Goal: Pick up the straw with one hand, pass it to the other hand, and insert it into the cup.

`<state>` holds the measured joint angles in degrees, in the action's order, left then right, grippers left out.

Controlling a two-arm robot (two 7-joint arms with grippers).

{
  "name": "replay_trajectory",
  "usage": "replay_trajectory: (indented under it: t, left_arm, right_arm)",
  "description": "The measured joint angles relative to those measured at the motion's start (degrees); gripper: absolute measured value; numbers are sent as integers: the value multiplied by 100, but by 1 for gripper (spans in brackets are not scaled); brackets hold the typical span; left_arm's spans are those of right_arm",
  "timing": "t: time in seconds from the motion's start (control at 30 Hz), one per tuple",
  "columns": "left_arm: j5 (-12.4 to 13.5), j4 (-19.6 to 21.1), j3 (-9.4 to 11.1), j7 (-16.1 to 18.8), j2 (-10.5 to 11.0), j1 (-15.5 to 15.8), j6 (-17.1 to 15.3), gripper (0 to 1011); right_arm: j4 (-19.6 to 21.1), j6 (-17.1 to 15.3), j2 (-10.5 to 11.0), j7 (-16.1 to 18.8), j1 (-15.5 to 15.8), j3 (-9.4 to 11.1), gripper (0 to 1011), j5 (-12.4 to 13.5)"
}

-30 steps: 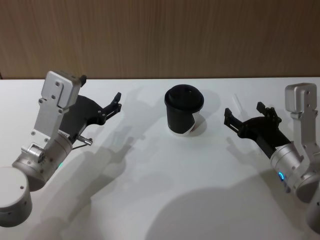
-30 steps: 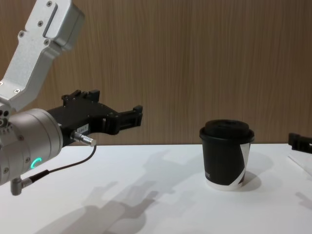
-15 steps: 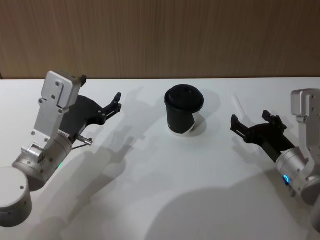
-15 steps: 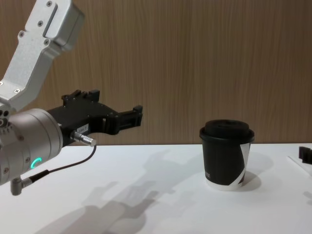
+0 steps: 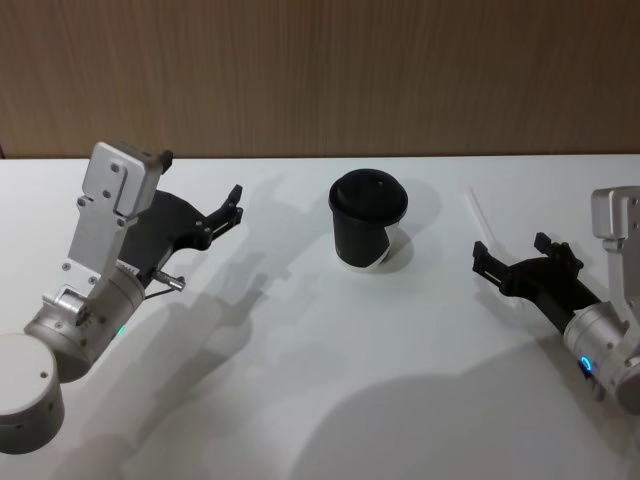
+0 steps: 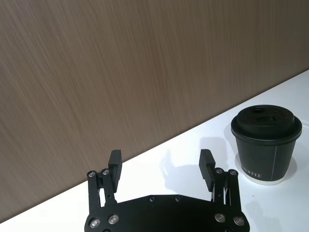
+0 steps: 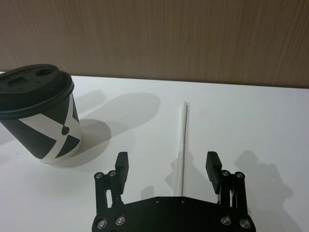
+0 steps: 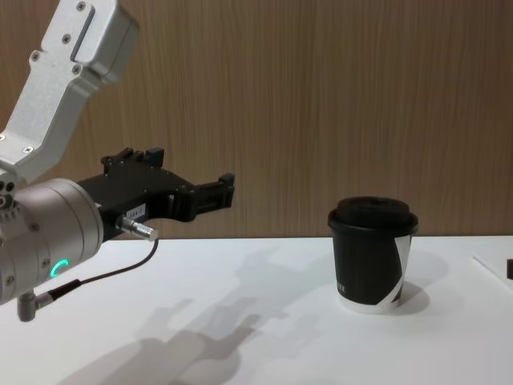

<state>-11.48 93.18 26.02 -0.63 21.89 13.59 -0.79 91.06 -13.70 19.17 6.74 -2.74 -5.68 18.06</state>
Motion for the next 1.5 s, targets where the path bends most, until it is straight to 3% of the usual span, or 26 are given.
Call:
replay_trajectory:
  t: [0.43, 1.5]
  left_arm:
    - [0, 0, 0, 0, 0, 0, 0, 1003]
    - [0, 0, 0, 0, 0, 0, 0, 1003]
  right_arm:
    - [-178, -93, 161, 201, -88, -33, 1001, -156]
    - [-580, -168, 84, 278, -243, 1, 1001, -367]
